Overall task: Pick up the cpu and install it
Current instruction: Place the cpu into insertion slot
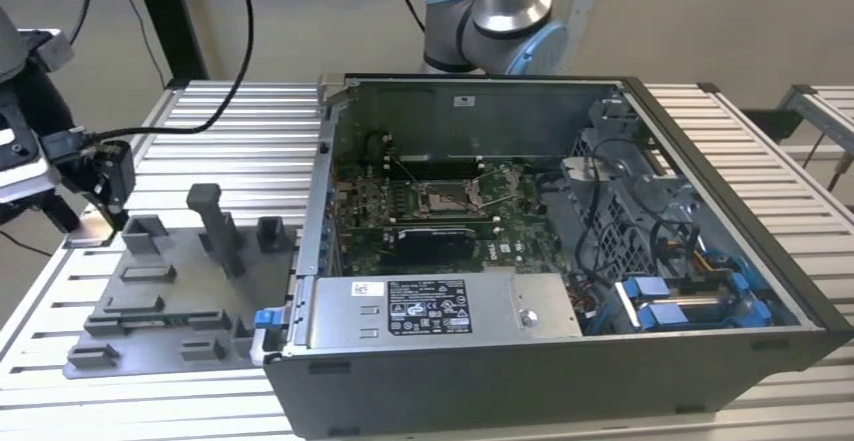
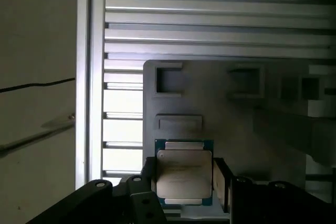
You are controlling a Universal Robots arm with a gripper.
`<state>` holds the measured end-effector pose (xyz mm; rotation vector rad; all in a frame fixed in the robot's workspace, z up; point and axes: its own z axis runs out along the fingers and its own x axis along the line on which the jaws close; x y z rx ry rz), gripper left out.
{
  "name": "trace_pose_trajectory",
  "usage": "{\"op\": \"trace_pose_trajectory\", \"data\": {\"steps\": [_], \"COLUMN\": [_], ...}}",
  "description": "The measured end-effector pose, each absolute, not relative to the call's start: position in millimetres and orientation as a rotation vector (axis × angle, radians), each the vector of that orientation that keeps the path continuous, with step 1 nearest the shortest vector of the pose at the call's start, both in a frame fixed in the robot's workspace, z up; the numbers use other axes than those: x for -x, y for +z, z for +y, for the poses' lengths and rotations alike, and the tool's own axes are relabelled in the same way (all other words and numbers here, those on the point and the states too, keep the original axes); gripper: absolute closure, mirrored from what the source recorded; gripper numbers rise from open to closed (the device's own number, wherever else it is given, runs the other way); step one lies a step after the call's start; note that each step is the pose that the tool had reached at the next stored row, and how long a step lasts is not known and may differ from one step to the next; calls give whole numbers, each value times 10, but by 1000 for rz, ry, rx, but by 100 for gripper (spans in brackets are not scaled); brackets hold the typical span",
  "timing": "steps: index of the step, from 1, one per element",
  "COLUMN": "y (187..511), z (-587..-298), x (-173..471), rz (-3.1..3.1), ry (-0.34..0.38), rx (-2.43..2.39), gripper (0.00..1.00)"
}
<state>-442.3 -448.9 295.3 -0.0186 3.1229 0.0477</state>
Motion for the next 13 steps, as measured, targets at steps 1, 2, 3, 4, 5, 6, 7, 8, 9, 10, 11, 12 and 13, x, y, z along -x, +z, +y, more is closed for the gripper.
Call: {"op": "trace_pose_trajectory", "data": {"steps": [1,2,3,4,5,6,7,8,9,10,11,12,13], "y": [2990,3029,3063,3097,3133,3171,3208,3244,3280,3321,3356,3395,3434], "z": [-4489,-4488,-4486,-4483,-4480,-4478,-4476,-4473,-4470,-4468,-4466,-4463,-4461], "x": [4423,4423,4424,4424,4423,4423,4423,4423,4423,4423,4423,4423,4424], "rz": [3123,3123,3123,3123,3123,3123,3123,3123,3123,3123,3123,3124,3124], "ry": [47,47,47,47,47,47,47,47,47,46,47,47,46], "rx": [19,19,19,18,19,19,19,19,19,19,19,19,19], "gripper": [100,100,100,100,100,100,100,100,100,100,100,100,100]}}
